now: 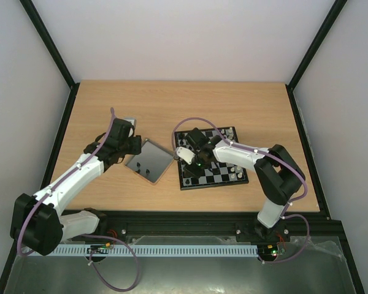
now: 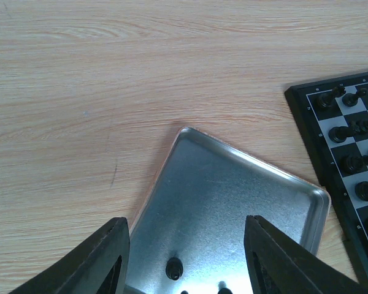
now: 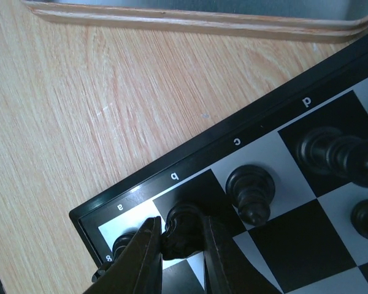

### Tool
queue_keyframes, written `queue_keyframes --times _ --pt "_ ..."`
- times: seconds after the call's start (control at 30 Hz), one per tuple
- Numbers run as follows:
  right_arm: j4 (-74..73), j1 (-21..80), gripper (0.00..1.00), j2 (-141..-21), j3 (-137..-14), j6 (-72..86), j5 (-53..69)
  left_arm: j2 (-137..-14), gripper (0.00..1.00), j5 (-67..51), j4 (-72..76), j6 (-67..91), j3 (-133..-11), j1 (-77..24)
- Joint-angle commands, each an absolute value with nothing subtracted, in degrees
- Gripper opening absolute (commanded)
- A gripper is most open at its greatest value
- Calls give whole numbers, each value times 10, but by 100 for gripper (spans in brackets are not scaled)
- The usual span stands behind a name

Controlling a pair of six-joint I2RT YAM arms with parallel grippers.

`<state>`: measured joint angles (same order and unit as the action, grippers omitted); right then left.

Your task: Set up the chess pieces on the board

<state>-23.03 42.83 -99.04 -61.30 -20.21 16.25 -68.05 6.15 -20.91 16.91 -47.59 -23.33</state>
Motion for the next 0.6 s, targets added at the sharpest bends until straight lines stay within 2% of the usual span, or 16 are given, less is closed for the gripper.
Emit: queue_keyframes --times 0.0,0.27,0.57 --pt "-237 435 15 -1006 -622 -193 146 -686 53 59 -209 163 -469 -230" --pt "-241 436 28 -998 -630 -183 150 -686 53 59 -209 163 -468 -230" --pt "-257 436 33 -959 -643 -174 161 -703 53 57 -209 162 -470 -230"
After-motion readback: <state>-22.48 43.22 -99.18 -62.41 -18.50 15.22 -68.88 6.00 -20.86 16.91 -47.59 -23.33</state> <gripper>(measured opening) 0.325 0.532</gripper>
